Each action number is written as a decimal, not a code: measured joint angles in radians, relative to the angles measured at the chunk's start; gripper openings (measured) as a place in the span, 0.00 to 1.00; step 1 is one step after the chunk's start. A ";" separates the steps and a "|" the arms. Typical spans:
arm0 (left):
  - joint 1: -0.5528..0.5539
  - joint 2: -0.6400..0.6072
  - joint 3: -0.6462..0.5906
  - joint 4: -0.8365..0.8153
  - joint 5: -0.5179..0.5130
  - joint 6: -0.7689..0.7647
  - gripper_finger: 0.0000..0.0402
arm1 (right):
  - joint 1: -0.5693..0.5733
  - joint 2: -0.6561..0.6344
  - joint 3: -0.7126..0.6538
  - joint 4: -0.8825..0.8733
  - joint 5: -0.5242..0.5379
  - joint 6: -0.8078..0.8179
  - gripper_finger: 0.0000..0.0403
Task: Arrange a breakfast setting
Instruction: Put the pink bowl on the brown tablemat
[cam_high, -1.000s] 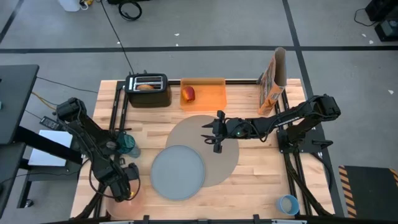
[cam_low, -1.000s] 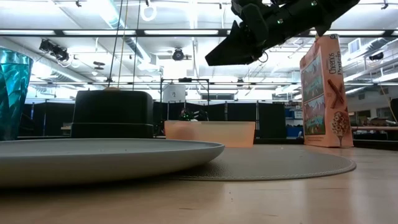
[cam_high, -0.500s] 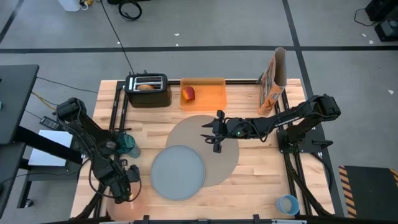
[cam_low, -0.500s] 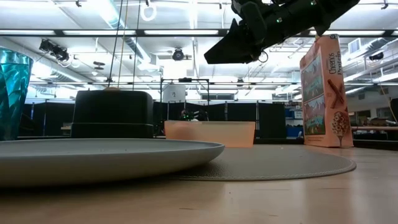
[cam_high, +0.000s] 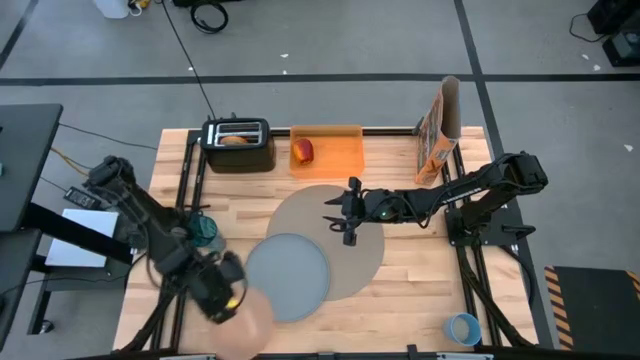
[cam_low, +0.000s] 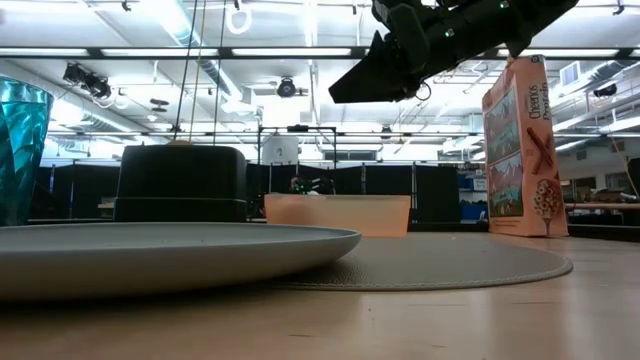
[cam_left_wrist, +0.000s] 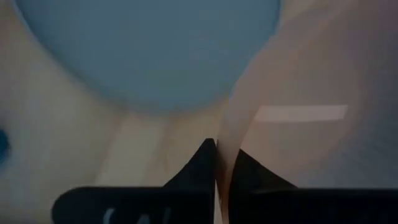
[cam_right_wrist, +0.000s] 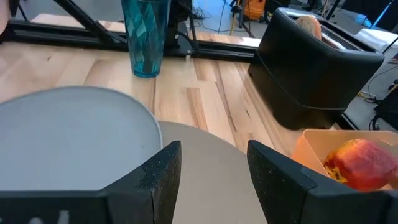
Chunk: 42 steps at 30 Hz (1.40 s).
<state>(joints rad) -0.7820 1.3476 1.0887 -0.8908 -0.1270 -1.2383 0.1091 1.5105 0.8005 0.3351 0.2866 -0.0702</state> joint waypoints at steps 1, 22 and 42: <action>0.040 0.000 0.006 0.003 -0.011 0.046 0.03 | 0.003 0.000 0.000 -0.014 0.000 0.000 0.48; 0.795 0.224 0.108 0.273 0.199 0.915 0.03 | 0.116 -0.249 0.029 -0.896 0.239 0.314 0.47; 1.013 0.649 0.423 0.197 0.196 1.063 0.04 | 0.119 -0.253 0.028 -1.168 0.183 0.561 0.47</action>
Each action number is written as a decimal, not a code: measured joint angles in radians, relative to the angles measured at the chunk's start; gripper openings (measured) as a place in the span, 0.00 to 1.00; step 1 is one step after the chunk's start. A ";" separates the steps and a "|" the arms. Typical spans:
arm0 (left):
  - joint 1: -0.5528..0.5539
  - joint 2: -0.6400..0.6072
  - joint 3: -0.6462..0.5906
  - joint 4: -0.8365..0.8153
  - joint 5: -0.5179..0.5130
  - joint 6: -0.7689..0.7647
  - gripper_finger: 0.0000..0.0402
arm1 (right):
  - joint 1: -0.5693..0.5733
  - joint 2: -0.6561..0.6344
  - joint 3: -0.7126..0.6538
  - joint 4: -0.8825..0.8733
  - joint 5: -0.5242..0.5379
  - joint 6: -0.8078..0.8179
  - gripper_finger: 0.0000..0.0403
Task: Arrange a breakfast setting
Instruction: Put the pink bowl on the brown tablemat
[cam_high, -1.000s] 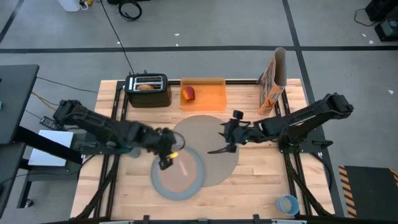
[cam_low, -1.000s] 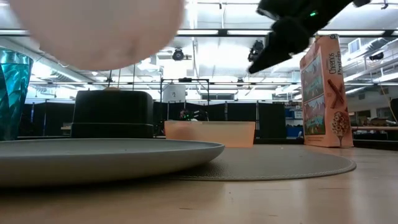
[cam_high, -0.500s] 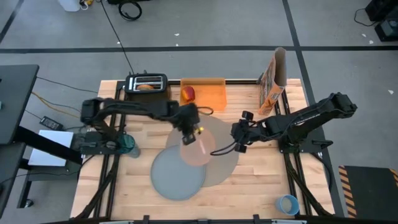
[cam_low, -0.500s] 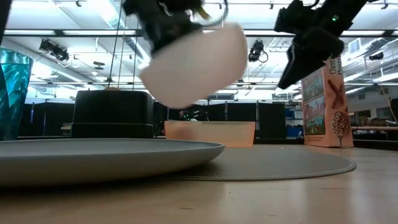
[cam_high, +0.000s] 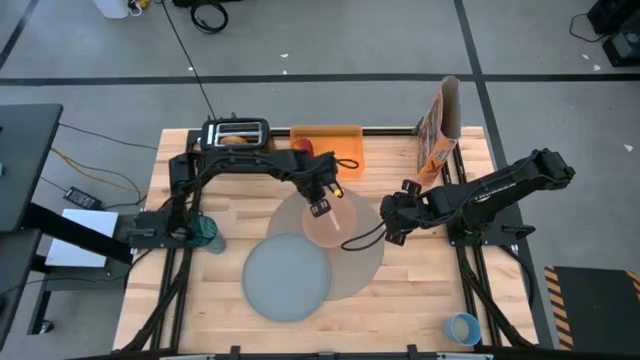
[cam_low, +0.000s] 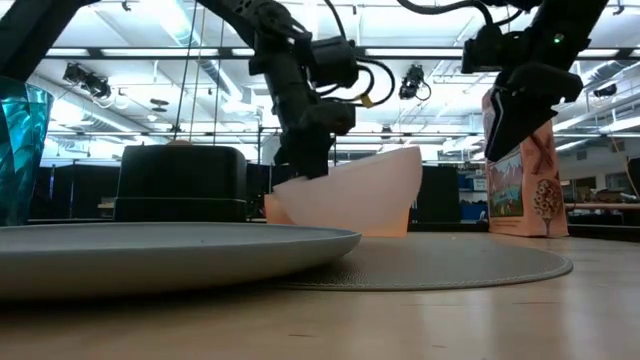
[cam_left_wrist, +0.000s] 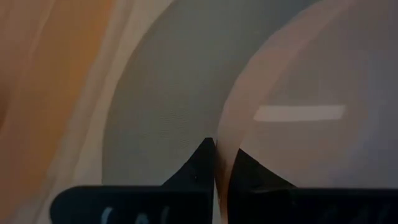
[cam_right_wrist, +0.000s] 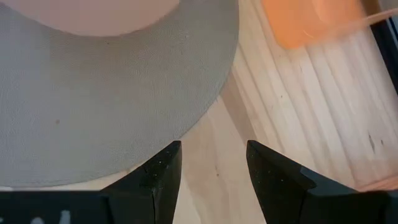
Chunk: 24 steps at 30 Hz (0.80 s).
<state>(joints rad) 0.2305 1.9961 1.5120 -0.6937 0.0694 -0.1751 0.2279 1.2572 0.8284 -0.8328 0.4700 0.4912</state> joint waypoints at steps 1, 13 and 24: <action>0.003 0.000 0.000 -0.009 0.000 -0.001 0.04 | 0.000 0.000 0.000 0.001 -0.002 0.005 0.47; 0.000 0.004 0.001 -0.036 0.002 -0.012 0.09 | -0.001 0.000 0.000 0.035 -0.034 -0.015 0.48; 0.000 0.004 0.001 -0.034 0.001 -0.015 0.23 | -0.001 0.000 0.000 0.054 -0.043 -0.031 0.50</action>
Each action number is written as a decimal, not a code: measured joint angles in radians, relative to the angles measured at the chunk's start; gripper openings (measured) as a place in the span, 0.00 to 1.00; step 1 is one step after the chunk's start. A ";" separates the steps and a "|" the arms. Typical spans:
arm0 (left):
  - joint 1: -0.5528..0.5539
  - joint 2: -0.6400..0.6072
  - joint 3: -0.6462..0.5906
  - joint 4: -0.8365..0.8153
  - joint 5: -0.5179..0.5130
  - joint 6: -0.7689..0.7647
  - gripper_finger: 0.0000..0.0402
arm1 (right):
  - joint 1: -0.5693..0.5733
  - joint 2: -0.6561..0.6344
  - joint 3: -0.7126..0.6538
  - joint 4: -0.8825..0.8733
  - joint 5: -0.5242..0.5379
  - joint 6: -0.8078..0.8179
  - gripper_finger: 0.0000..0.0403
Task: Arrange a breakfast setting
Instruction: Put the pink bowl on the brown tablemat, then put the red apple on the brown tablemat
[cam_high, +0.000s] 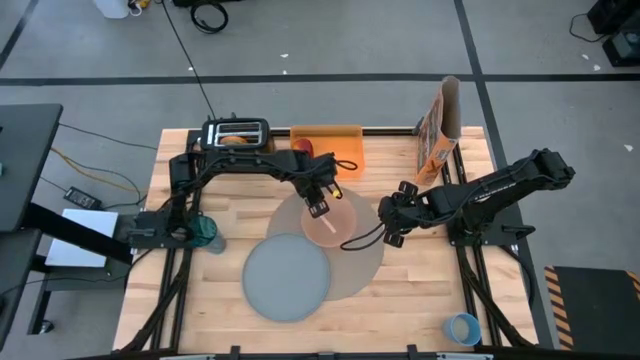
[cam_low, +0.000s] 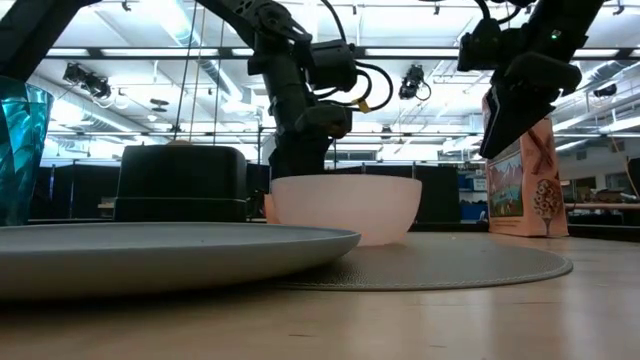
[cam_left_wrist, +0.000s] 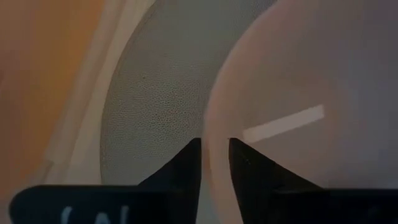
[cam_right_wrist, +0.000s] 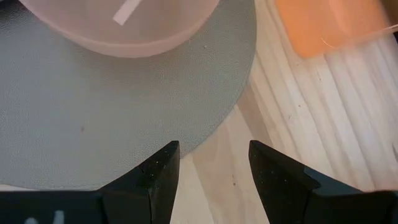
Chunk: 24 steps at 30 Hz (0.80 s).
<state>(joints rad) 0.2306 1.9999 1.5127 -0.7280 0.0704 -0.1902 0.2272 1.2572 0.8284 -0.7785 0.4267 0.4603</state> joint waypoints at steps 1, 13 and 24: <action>0.000 0.000 0.000 -0.001 0.000 0.000 0.24 | 0.000 0.000 0.000 -0.001 0.006 0.000 0.50; -0.036 -0.232 -0.001 -0.039 0.001 0.121 0.30 | 0.029 -0.001 0.311 -0.448 0.140 0.247 0.50; -0.259 -0.459 -0.155 0.059 -0.044 0.152 0.30 | 0.065 0.000 0.232 -0.244 0.157 0.265 0.49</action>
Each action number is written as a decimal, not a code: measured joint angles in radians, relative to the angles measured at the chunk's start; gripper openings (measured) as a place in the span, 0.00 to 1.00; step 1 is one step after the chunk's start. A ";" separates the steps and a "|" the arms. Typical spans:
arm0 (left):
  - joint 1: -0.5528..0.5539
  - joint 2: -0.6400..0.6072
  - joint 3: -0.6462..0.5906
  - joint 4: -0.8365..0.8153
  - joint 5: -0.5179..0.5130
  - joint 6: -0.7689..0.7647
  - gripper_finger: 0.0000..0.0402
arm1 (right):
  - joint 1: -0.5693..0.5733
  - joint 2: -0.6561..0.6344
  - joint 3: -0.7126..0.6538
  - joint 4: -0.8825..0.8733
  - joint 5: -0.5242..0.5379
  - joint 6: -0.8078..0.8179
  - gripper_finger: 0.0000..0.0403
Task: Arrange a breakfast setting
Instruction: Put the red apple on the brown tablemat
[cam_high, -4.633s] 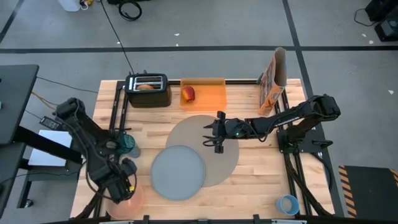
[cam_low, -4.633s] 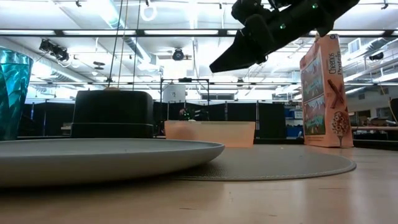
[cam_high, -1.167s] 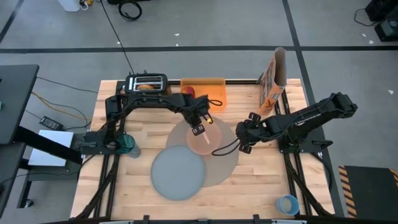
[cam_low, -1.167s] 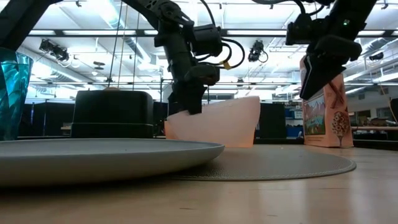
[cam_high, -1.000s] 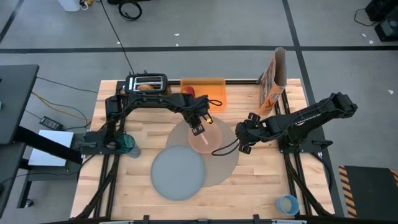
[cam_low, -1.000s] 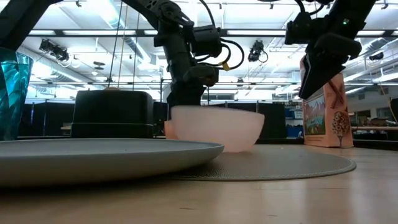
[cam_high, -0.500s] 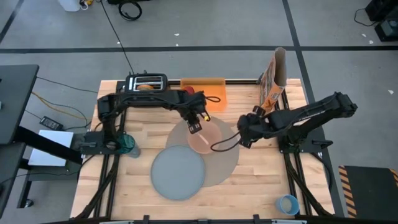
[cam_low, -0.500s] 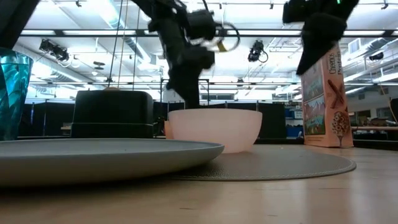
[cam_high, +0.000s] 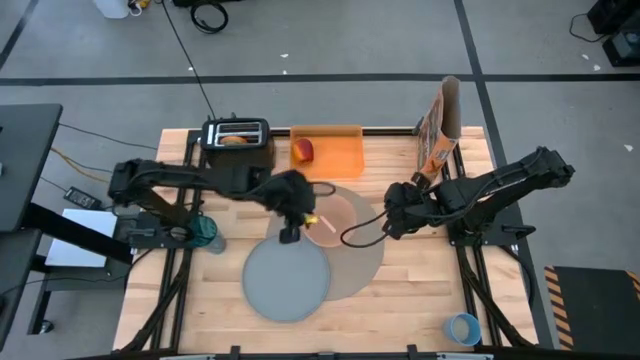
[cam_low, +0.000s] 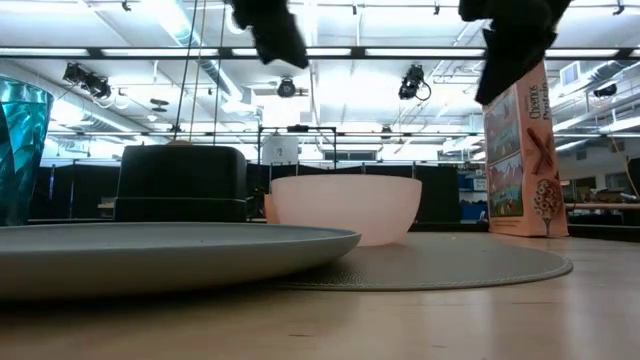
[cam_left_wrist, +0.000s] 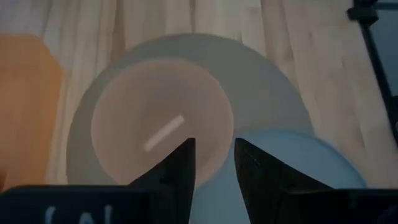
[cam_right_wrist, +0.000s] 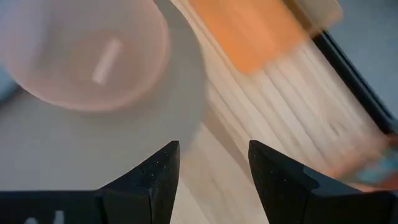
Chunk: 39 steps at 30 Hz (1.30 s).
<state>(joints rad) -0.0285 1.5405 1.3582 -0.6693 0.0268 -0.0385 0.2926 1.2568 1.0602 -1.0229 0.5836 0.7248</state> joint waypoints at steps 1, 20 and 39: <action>-0.018 -0.019 -0.022 0.000 -0.022 -0.013 0.30 | -0.002 0.000 -0.009 0.060 0.000 -0.032 0.49; -0.241 -0.210 -0.111 -0.096 -0.131 -0.091 0.30 | -0.134 0.463 0.285 0.480 -0.003 -0.519 0.58; -0.670 -0.255 -0.111 -0.492 -0.242 -0.597 0.30 | -0.464 0.678 0.391 0.750 -0.107 -0.427 0.83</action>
<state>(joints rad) -0.6989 1.2854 1.2472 -1.1617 -0.2153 -0.6356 -0.1717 1.9351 1.4509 -0.2725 0.4771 0.2982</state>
